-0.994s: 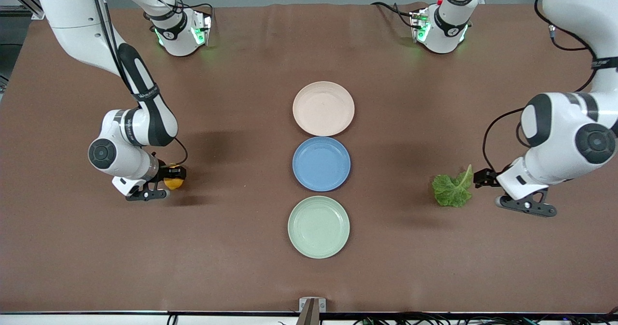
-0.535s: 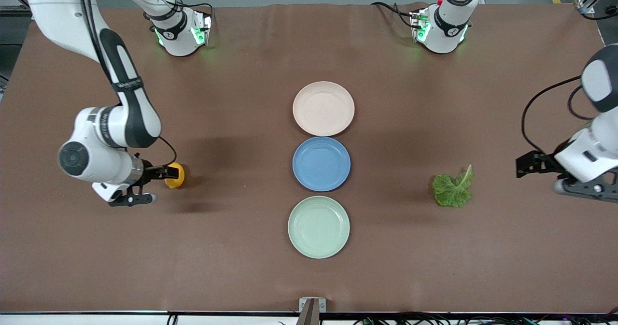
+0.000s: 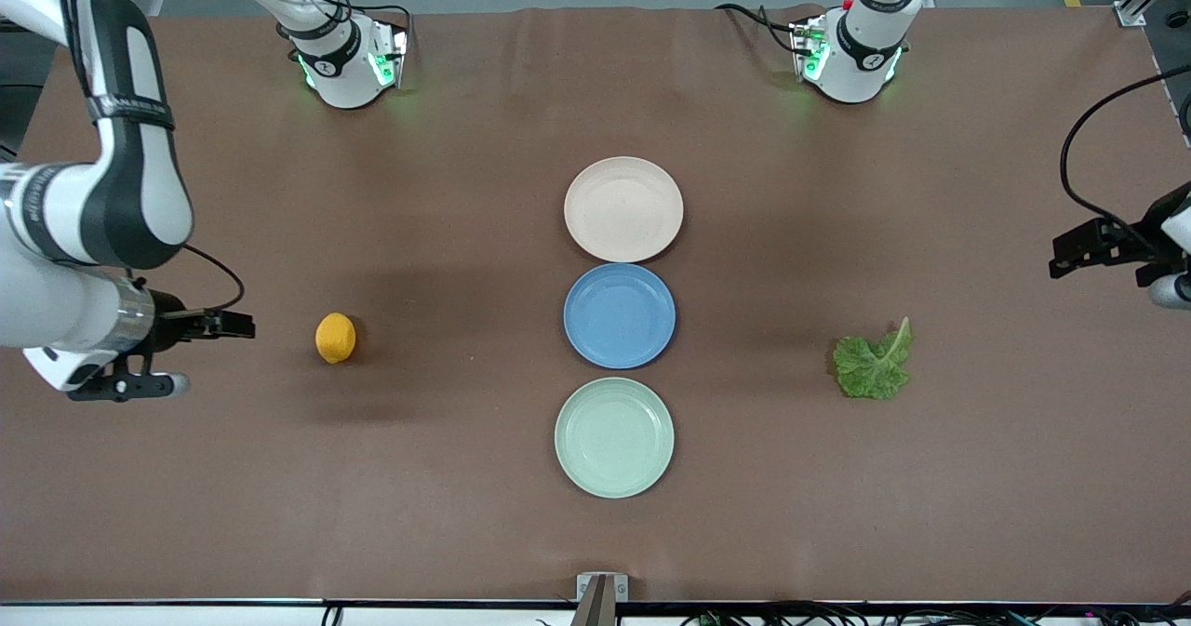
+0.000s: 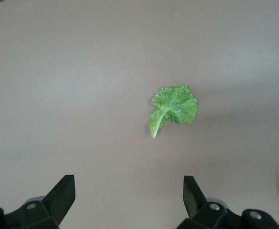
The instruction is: Pick lemon and lettuce from plates
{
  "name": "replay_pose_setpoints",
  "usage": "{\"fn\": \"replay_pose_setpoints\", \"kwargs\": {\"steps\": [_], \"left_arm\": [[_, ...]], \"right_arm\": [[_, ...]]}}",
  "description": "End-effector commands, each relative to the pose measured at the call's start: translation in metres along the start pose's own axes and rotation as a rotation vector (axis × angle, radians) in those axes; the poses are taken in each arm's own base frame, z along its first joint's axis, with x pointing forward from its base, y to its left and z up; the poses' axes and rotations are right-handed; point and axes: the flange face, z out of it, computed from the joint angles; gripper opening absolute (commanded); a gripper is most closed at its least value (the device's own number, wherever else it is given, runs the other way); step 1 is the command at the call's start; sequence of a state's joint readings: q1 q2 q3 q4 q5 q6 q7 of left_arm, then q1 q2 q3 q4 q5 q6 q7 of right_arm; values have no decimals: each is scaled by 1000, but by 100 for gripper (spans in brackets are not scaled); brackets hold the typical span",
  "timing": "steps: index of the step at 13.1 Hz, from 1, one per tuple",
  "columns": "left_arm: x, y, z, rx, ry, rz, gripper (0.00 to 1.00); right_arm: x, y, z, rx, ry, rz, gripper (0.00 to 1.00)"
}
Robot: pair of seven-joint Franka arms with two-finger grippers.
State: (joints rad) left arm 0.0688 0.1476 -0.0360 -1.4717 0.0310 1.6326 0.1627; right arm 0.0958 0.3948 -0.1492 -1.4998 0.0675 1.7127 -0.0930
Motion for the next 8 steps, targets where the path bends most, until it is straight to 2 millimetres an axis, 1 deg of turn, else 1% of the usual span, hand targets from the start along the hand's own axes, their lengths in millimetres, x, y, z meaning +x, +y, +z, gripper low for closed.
{"fn": "replay_pose_setpoints", "kwargs": {"steps": [1,2,3,4,5,6,7,8], "left_arm": [[-29,23,-36,-13,-17,-41,100],[-36,36,-40,-13,-31,-58,100],[-44,41,-47,-11,-27,-67,100],[-51,43,-50,-11,-25,-72,100],[-58,44,-52,-16,-23,-76,100],[-62,46,-51,-22,-27,-81,100],[-64,47,-54,-22,-25,-116,100],[-65,52,-51,-21,-30,-140,100]], "right_arm": [[-17,16,-43,-14,-26,14,100],[-24,22,-61,-14,-22,23,100],[-28,30,-74,-12,-17,39,100],[-32,36,-79,-2,-27,50,100],[-33,37,-92,-12,-15,53,100],[-35,36,-110,-21,18,53,100],[-36,38,-115,-21,26,58,100],[-34,41,-115,-19,34,64,100]]}}
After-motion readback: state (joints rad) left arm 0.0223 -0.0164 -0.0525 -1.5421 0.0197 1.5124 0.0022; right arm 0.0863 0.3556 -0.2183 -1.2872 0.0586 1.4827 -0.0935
